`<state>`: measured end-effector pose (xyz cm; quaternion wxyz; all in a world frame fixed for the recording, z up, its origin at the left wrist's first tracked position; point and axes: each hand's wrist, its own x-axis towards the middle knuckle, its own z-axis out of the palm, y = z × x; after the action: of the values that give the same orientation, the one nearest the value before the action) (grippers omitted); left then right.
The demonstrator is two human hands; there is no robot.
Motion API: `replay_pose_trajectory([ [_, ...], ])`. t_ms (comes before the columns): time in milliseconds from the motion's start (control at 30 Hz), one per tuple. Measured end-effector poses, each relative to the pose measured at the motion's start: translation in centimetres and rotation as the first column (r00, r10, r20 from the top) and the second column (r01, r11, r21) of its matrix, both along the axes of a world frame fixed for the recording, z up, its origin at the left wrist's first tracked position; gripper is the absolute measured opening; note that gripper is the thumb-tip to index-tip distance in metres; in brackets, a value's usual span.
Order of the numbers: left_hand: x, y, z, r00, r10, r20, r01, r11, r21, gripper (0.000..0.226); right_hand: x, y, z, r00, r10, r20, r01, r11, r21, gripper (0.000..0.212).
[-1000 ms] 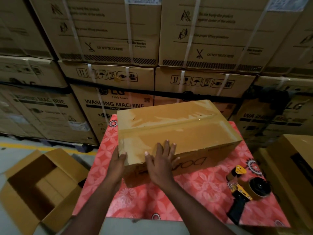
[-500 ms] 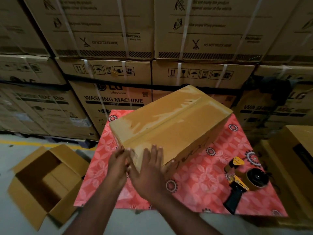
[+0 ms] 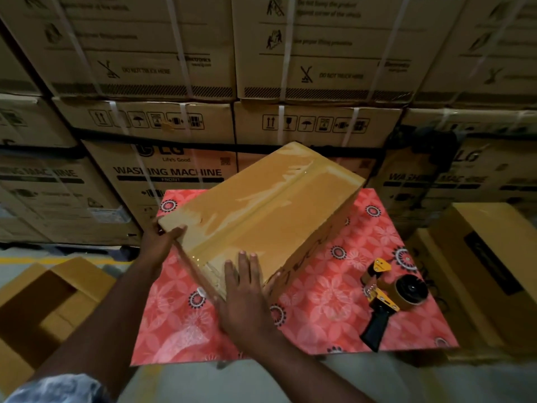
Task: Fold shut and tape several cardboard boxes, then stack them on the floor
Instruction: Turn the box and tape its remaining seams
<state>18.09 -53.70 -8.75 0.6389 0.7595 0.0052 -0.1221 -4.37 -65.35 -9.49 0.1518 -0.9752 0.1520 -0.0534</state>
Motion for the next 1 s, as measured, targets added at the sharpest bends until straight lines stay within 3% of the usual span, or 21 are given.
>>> replay_pose_trajectory([
  [267, -10.6, 1.9, -2.0, 0.979, 0.190, 0.079, -0.194, 0.980, 0.052, 0.053, -5.4, -10.6, -1.1, 0.941, 0.276, 0.195, -0.296, 0.952, 0.082, 0.064],
  [433, -18.7, -0.2, -1.9, 0.967, 0.250, 0.043, -0.252, 0.967, 0.038, 0.052, -8.5, -16.9, -1.3, 0.916, 0.280, 0.287, -0.321, 0.941, 0.105, 0.061],
  [733, -20.7, -2.5, -2.3, 0.975, 0.222, -0.003, -0.222, 0.975, 0.022, 0.060, -11.3, -18.2, -3.6, 0.903, 0.068, 0.424, -0.129, 0.985, 0.117, 0.056],
  [833, -20.8, -2.5, -2.1, 0.973, 0.229, 0.010, -0.229, 0.973, 0.013, 0.060, -12.9, -18.6, -5.3, 0.895, -0.173, 0.411, 0.100, 0.976, 0.194, 0.074],
  [867, -20.9, -2.5, -2.0, 0.973, 0.232, 0.015, -0.232, 0.973, 0.010, 0.059, -13.7, -18.7, -5.9, 0.877, -0.322, 0.356, 0.239, 0.936, 0.258, 0.088],
  [933, -21.0, -2.7, -1.9, 0.971, 0.239, 0.022, -0.239, 0.971, 0.006, 0.057, -15.4, -20.4, -9.3, 0.767, -0.622, 0.156, 0.534, 0.754, 0.383, 0.108],
  [1000, -21.2, -3.0, -1.6, 0.969, 0.246, 0.019, -0.246, 0.969, -0.013, 0.055, -16.5, -22.3, -11.3, 0.614, -0.786, -0.067, 0.714, 0.518, 0.472, 0.103],
])
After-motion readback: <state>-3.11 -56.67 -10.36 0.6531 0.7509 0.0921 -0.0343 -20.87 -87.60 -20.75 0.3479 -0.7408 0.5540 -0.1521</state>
